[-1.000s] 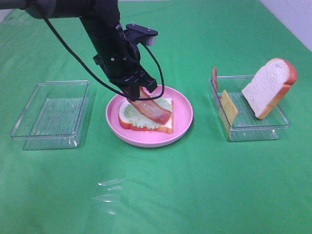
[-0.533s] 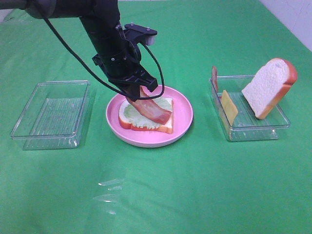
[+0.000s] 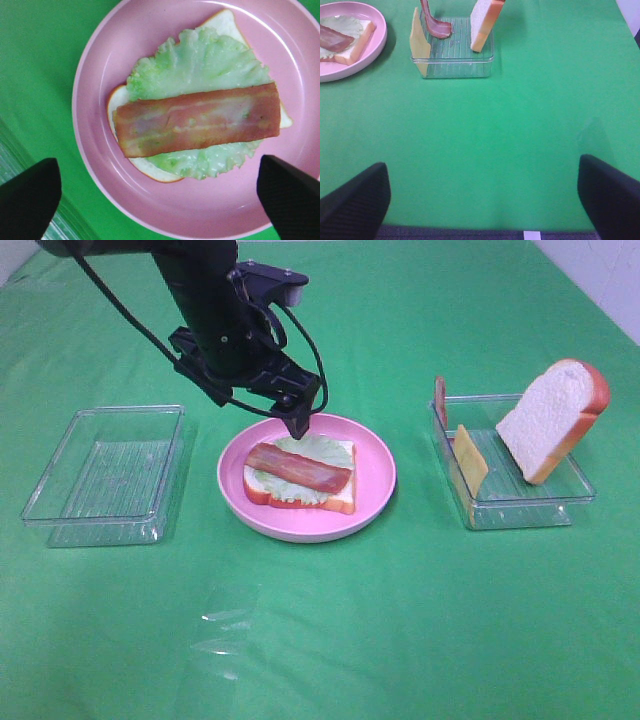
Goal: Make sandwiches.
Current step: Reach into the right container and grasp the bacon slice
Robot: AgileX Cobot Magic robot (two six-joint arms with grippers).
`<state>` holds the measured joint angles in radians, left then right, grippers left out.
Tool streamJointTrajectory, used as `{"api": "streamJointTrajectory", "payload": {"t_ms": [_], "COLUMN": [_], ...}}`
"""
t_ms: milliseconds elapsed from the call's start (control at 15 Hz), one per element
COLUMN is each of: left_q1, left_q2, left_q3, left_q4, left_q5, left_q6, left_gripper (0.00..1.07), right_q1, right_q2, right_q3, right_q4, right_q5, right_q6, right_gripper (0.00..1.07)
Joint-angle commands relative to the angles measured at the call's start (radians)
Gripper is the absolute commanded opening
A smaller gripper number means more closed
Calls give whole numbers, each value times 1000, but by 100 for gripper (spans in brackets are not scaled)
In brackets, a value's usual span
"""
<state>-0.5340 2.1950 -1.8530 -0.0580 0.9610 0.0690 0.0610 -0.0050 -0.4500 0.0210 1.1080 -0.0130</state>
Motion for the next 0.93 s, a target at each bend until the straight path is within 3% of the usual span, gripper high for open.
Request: {"api": "streamJointTrajectory", "payload": {"t_ms": [67,267,333,867,933], "left_q1": [-2,62,117,512,532], "left_q2": [-20,-20,-20,-18,-18], "left_q3": [-61,-172,-209,-221,-221], "left_q4": [13,24,25,32,32], "left_q5": [105,254,305,361,361], "left_q6": [-12,-19,-24,-30,-30], "left_gripper": [102,101,101,100,100], "right_q1": [0,0,0,0,0], "right_q2": [-27,-27,-27,-27,-27], "right_q3": [-3,-3,-3,-3,-3], "right_q4": [1,1,1,1,1], "right_q5": [-7,-7,-7,-7,-7], "right_q6": [-9,-9,-9,-9,-9], "right_gripper": [99,99,99,99,99]}}
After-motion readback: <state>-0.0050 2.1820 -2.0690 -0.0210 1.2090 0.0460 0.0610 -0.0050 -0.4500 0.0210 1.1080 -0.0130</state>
